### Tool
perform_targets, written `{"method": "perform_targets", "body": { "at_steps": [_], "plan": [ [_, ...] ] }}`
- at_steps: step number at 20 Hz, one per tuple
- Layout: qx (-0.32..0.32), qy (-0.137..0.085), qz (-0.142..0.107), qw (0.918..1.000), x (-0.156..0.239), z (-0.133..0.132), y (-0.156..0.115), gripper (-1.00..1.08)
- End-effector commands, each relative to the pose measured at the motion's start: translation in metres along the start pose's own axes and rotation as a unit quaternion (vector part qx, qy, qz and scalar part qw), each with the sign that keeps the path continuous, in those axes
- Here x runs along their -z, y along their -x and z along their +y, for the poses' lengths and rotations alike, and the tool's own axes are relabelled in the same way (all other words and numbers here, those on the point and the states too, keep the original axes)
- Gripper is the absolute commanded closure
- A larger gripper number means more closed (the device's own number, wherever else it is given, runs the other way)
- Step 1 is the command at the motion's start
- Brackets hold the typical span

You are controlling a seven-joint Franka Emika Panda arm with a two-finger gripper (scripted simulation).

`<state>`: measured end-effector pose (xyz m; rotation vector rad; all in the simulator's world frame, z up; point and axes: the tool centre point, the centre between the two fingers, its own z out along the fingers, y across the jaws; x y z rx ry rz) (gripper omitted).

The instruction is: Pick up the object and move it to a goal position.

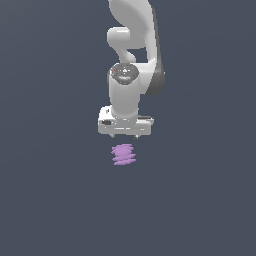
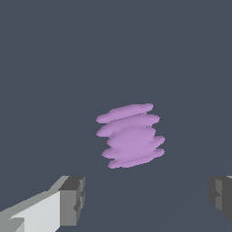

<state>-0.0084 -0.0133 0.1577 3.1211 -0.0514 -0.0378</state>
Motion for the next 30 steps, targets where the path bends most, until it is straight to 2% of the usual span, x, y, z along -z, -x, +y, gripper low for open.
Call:
{"method": "perform_targets", "body": {
  "at_steps": [1, 10, 16, 24, 30],
  "plan": [
    [0.0, 0.0, 0.0, 1.0, 0.0, 0.0, 0.0, -0.92],
    [0.035, 0.005, -0.013, 0.9993, -0.001, -0.012, 0.008, -0.92],
    [0.024, 0.005, -0.012, 0.9996, -0.002, -0.011, 0.008, -0.92],
    [-0.029, 0.001, -0.011, 0.9995, -0.01, -0.011, 0.006, -0.92],
    [-0.098, -0.003, -0.01, 0.9951, -0.019, -0.011, 0.004, -0.92]
  ]
}}
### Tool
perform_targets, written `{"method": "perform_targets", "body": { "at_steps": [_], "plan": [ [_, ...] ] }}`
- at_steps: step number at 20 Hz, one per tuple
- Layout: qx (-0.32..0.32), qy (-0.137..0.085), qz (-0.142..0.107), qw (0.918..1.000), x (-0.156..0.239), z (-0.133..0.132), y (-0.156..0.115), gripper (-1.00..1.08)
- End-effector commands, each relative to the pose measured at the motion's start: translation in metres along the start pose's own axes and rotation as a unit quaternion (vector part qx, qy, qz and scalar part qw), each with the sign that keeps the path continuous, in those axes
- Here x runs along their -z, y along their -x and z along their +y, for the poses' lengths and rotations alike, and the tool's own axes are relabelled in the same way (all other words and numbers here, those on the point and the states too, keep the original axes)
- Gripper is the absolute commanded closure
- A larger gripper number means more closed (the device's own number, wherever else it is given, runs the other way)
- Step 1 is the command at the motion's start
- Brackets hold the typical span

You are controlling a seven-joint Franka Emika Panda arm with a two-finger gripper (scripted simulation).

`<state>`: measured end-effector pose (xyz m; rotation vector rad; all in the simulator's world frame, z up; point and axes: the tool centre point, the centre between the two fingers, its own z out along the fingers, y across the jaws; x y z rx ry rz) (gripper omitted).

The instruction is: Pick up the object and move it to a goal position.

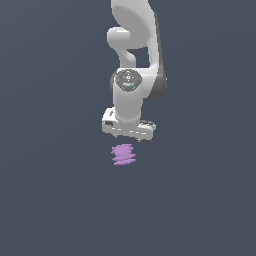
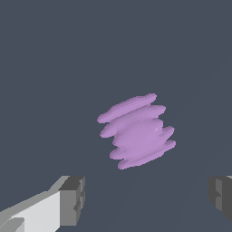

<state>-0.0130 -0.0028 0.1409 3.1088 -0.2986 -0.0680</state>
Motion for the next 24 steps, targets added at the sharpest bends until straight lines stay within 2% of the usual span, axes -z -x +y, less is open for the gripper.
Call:
{"method": "perform_targets", "body": {
  "at_steps": [1, 6, 12, 18, 24],
  "plan": [
    [-0.034, -0.002, 0.0, 0.9994, -0.005, 0.0, -0.001, -0.92],
    [-0.108, -0.006, 0.001, 0.9941, -0.015, 0.001, -0.003, -0.92],
    [-0.198, -0.01, 0.002, 0.9802, -0.028, 0.003, -0.006, -0.92],
    [-0.286, -0.014, 0.003, 0.9582, -0.04, 0.005, -0.009, -0.92],
    [-0.371, -0.016, 0.005, 0.9284, -0.052, 0.008, -0.012, -0.92]
  ]
}}
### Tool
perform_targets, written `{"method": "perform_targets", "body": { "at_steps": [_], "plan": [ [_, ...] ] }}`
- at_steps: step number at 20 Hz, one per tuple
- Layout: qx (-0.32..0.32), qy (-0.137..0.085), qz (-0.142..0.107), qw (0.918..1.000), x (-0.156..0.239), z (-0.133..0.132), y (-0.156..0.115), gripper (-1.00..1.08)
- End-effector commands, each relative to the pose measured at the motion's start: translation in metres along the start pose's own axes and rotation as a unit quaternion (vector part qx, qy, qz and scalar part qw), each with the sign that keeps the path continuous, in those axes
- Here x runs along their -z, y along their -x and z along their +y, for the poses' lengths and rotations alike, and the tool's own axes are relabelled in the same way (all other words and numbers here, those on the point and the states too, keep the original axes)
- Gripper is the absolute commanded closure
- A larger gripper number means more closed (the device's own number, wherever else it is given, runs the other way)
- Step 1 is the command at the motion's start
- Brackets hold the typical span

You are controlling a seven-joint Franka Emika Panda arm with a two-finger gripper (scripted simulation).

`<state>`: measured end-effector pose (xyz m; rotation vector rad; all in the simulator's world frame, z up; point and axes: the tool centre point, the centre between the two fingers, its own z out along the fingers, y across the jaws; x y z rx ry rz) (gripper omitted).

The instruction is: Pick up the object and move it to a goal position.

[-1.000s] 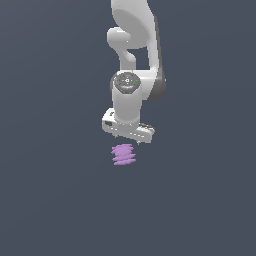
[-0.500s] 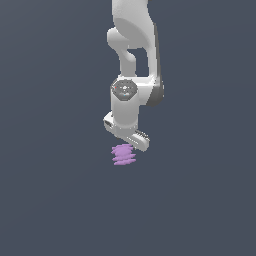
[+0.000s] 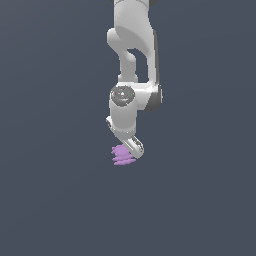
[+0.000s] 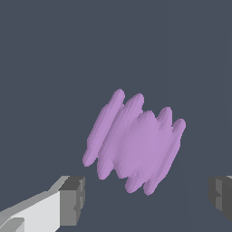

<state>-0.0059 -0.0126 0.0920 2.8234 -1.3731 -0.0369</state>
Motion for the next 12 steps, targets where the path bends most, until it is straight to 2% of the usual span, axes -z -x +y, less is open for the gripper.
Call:
{"method": "perform_targets", "body": {
  "at_steps": [1, 12],
  "plan": [
    [-0.039, -0.001, 0.001, 0.9992, -0.005, 0.0, -0.002, -0.92],
    [-0.175, -0.006, 0.006, 0.9845, -0.022, 0.003, -0.009, -0.92]
  ]
}}
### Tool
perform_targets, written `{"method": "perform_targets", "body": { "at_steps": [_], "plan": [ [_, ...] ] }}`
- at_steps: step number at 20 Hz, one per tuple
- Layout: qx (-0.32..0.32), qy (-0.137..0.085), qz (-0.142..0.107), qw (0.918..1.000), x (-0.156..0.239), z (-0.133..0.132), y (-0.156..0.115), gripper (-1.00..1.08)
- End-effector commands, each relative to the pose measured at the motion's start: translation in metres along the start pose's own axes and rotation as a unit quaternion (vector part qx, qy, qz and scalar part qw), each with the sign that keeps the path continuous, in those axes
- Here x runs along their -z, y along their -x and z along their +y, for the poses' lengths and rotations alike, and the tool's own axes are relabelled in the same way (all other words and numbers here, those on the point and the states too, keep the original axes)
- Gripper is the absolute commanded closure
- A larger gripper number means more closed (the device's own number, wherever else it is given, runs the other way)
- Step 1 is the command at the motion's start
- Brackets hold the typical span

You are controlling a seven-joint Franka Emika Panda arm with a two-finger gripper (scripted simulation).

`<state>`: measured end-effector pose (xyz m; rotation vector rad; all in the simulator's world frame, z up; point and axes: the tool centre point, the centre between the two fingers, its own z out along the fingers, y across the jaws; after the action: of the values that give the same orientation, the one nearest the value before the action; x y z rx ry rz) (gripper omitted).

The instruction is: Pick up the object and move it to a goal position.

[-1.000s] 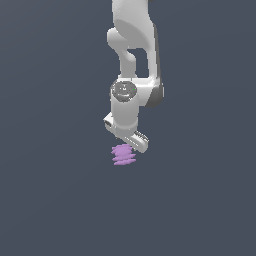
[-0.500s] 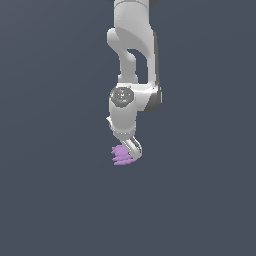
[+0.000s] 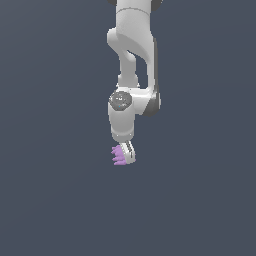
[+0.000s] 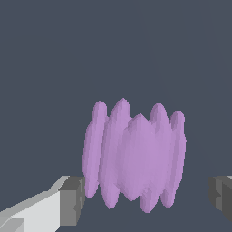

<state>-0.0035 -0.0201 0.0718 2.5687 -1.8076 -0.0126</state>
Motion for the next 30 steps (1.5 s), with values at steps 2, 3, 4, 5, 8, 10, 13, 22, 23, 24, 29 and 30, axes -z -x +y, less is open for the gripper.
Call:
{"method": "perform_targets", "body": {
  "at_steps": [2, 3, 4, 5, 8, 10, 13, 22, 23, 24, 29, 30],
  "plan": [
    [-0.031, -0.001, 0.001, 0.9995, -0.004, 0.0, -0.002, -0.92],
    [-0.038, -0.002, 0.002, 0.9993, -0.004, 0.0, -0.002, -0.92],
    [-0.043, -0.002, 0.002, 0.9991, -0.005, 0.0, -0.003, -0.92],
    [-0.048, -0.002, 0.002, 0.9988, -0.006, 0.0, -0.003, -0.92],
    [-0.059, -0.003, 0.003, 0.9983, -0.007, 0.0, -0.003, -0.92],
    [-0.062, -0.003, 0.003, 0.9981, -0.007, 0.0, -0.004, -0.92],
    [-0.06, -0.003, 0.003, 0.9982, -0.007, 0.0, -0.003, -0.92],
    [-0.062, -0.003, 0.003, 0.9981, -0.039, 0.001, -0.004, -0.92],
    [-0.062, -0.003, 0.003, 0.9981, -0.044, 0.001, -0.004, -0.92],
    [-0.062, -0.003, 0.003, 0.9981, -0.048, 0.001, -0.004, -0.92],
    [-0.062, -0.003, 0.003, 0.998, -0.057, 0.0, -0.004, -0.92],
    [-0.062, -0.003, 0.003, 0.998, -0.057, 0.0, -0.004, -0.92]
  ]
}}
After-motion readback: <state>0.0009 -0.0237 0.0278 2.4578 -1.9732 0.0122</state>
